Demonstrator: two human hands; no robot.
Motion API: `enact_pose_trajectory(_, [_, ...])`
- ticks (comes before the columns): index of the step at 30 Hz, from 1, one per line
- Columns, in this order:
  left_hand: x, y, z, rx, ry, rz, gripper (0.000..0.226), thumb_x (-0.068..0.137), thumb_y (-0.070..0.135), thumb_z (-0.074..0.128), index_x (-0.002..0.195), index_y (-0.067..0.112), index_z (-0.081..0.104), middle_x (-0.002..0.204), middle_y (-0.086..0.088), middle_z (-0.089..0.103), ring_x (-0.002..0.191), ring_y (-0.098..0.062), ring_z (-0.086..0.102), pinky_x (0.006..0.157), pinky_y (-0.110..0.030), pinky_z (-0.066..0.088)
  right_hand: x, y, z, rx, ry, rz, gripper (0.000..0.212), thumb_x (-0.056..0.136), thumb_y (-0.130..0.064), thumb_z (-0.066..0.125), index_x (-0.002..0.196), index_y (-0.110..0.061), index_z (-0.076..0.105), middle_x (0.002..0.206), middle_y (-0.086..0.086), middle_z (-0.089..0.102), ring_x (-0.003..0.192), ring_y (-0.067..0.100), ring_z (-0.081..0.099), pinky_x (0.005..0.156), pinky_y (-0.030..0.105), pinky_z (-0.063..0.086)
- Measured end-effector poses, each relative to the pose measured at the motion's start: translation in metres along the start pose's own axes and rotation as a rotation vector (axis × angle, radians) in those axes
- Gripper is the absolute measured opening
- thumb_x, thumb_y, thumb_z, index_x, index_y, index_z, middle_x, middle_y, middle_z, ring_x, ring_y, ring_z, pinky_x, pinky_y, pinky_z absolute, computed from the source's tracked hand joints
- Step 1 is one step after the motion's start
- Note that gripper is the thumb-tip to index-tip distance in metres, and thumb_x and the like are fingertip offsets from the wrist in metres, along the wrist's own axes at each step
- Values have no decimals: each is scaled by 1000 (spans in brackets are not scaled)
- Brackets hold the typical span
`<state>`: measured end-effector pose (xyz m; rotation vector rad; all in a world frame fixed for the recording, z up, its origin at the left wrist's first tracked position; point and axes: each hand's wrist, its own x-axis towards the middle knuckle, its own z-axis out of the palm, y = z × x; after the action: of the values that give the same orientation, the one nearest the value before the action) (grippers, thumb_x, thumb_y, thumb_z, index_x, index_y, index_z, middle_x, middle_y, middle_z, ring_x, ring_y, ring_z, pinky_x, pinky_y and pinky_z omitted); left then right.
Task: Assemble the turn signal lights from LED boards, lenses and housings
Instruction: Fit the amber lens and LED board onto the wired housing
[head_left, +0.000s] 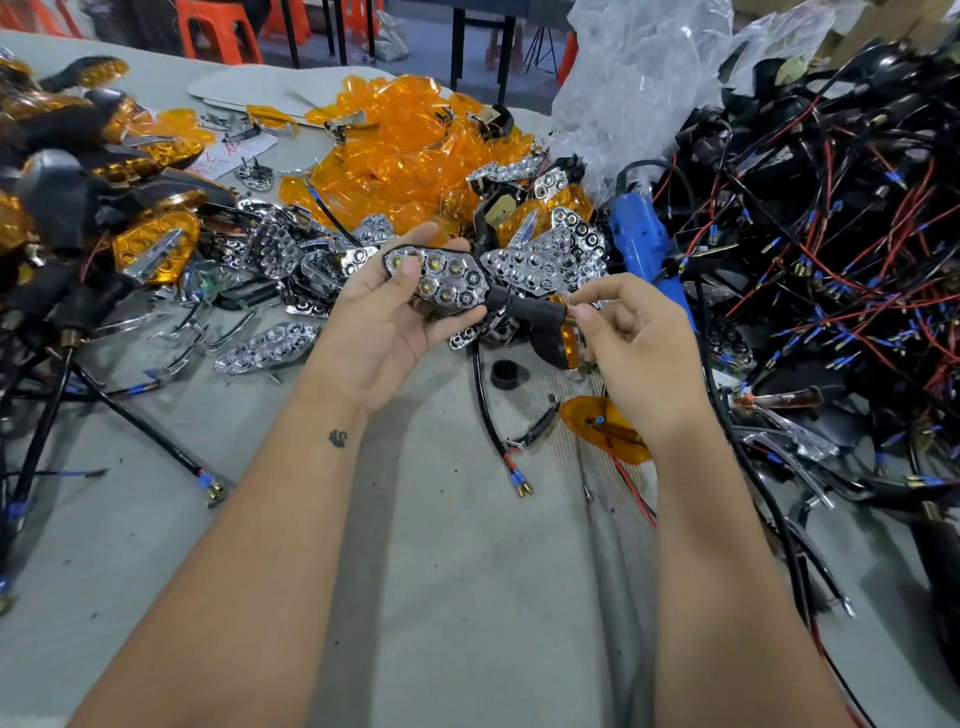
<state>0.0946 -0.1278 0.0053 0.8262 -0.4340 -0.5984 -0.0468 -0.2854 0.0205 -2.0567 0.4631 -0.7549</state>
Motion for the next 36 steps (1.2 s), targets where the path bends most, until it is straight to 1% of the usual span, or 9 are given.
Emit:
enact_pose_trajectory(2, [0,-2,1,3,-11,-8,24,103,4,37,120,11,53,133,-17,59,106,-25,69,78,-40,60,0,-1,0,-15,30,-11,25,98,-11,58,86,-33,61,53,-11,47,48,6,44,49,14,38])
enact_pose_trajectory(5, [2,-5,1,-15,54,-41,27,102,1,41,128,-2,45,141,-24,50,112,-29,64,77,-40,60,-1,-4,1,-59,72,-31,28,97,-13,60,82,-37,60,56,-11,47,51,4,42,52,11,36])
enact_pose_trajectory(10, [4,-2,1,-34,184,-37,9,100,7,50,107,6,56,114,-17,61,95,-24,67,67,-33,60,-3,-17,3,-150,80,-52,12,96,-18,61,90,-28,65,64,-10,57,65,20,57,68,43,53])
enact_pose_trajectory(14, [6,1,2,47,217,16,14,104,18,45,108,22,58,119,-15,70,75,-16,67,53,-23,50,-5,-49,4,-356,-60,-152,7,96,-23,61,90,-27,64,65,-17,53,69,10,51,71,41,51])
enact_pose_trajectory(19, [7,-2,1,114,324,49,14,103,22,48,105,12,56,108,-14,74,88,-27,63,89,-48,48,-22,-85,25,-680,-274,-230,5,96,-20,54,97,-22,50,80,-3,57,77,26,56,64,38,45])
enact_pose_trajectory(22, [7,-2,0,119,422,76,24,100,23,55,92,11,74,90,-3,78,69,-14,69,65,-28,56,-38,-83,45,-684,-329,-219,17,94,-11,54,99,-19,39,80,1,53,75,31,52,55,35,30])
enact_pose_trajectory(25, [6,-1,-2,129,456,87,33,96,23,61,69,20,80,80,1,76,59,-10,64,52,-24,50,-46,-73,62,-647,-449,-144,21,93,-8,54,105,-17,39,97,10,62,91,37,60,62,36,34])
enact_pose_trajectory(30, [7,-4,2,34,433,67,14,100,16,57,90,8,64,83,-7,72,69,-19,71,51,-26,55,-47,-67,66,-595,-499,-151,14,96,-26,55,100,-17,44,103,6,60,98,31,57,71,38,44])
enact_pose_trajectory(36, [8,-6,6,76,384,41,19,105,16,46,89,9,54,81,-3,64,55,-12,54,40,-15,32,-31,-68,29,-557,-408,-68,12,93,-31,57,91,-20,57,96,-1,59,94,23,56,84,43,49])
